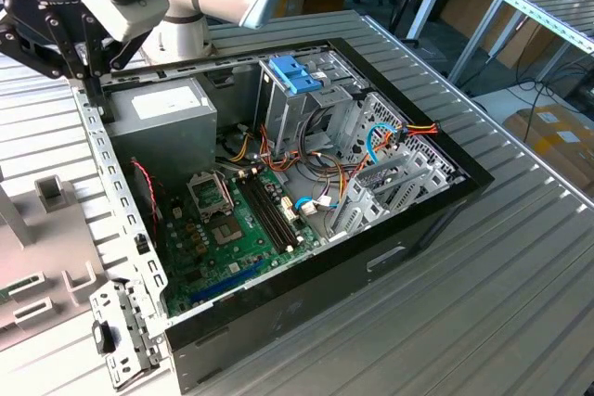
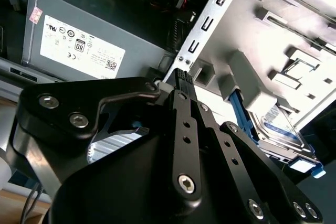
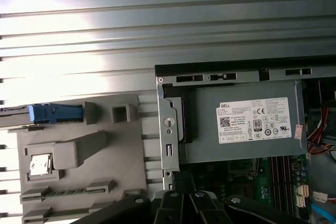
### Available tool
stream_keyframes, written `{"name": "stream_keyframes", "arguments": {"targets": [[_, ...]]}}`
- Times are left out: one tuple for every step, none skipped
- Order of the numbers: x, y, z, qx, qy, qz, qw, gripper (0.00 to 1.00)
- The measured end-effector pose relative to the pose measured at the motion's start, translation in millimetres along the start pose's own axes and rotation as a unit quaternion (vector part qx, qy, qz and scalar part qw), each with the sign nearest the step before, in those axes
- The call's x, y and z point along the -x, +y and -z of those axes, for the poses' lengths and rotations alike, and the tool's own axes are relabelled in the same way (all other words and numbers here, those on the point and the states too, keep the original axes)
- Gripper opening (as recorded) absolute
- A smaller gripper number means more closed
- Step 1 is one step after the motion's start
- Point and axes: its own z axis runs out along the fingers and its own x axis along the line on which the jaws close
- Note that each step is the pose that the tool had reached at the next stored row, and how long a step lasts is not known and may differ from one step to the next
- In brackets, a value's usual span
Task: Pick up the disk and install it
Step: 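Reach for the disk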
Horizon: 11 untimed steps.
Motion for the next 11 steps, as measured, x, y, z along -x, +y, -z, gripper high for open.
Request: {"name": "stream_keyframes", "arguments": {"targets": [[-1.3,-0.1,0.1,0.0,0.0,0.0,1.0,0.11],[-2.3,-0.2,0.1,0.0,0.0,0.0,1.0,0.11],[-3.6,-0.3,0.1,0.0,0.0,0.0,1.0,0.11],[-5.2,-0.4,0.1,0.0,0.0,0.0,1.0,0.11],[-6.7,-0.5,0.2,0.0,-0.0001,0.0,1.0,0.11],[-7.7,-0.6,0.2,0.0,-0.0001,0.0,1.0,0.11],[-8.5,-0.6,0.2,0.0,-0.0001,0.0,1.0,0.11],[-10.0,-0.8,0.3,0.0,-0.0001,0.0,1.0,0.11],[-11.1,-0.8,0.3,0.0,-0.0001,0.0,1.0,0.11],[-12.0,-0.9,0.3,0.0,-0.0001,0.0,1.0,0.11],[-13.1,-1.0,0.4,0.0,-0.0001,0.0,1.0,0.11]]}}
